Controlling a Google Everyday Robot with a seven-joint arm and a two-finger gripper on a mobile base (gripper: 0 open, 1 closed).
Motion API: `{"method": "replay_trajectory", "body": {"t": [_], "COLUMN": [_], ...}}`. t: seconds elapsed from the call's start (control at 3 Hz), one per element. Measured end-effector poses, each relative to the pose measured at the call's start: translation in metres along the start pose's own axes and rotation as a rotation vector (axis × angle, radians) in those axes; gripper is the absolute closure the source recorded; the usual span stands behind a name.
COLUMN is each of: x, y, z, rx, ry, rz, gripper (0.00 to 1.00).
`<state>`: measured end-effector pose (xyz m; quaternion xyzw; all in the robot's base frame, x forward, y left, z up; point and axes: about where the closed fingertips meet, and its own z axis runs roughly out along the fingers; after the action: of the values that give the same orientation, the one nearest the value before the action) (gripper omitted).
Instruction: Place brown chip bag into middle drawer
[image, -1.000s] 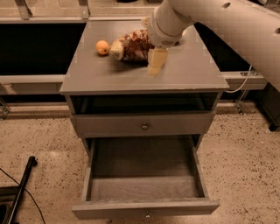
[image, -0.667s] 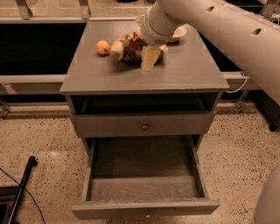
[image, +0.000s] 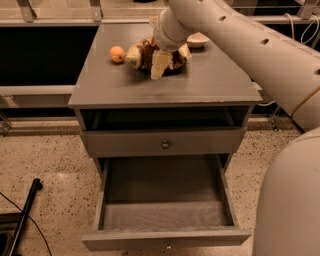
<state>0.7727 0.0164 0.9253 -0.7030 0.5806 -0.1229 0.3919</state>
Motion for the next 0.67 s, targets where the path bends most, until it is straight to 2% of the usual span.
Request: {"method": "replay_trajectory", "body": {"t": [0.33,0.67], "x": [-0.005,-0.012], "y": [-0.004,0.008], "z": [0.016,0.041], "rx": [0.049,0.043], "ry": [-0.011,-0.022], "rz": [0.05,0.101], "gripper": [0.0,0.26]}}
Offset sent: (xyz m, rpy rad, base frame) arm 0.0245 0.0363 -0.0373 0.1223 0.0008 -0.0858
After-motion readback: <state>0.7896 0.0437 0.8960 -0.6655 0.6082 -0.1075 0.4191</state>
